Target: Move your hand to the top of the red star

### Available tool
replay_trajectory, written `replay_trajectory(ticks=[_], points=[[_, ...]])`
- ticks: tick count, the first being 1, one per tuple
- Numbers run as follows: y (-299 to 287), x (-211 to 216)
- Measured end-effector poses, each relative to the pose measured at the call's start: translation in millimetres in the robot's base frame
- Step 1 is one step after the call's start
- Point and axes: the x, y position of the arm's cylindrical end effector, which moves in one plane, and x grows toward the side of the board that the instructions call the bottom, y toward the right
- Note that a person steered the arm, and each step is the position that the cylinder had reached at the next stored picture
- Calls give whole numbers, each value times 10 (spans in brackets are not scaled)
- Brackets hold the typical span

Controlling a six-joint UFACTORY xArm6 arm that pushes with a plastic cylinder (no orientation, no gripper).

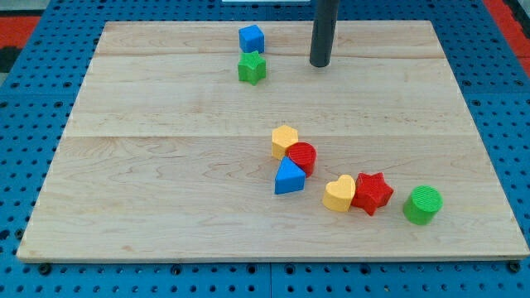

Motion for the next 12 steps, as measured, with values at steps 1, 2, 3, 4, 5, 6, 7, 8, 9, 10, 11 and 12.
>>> replay_trajectory(ticks=[1,2,3,4,5,6,7,8,9,10,11,12], points=[[2,0],[2,-49],[2,-57],[2,-57],[17,47],[204,361],[349,512],[347,512],[347,821],[671,1238],[808,1766],[702,2050]])
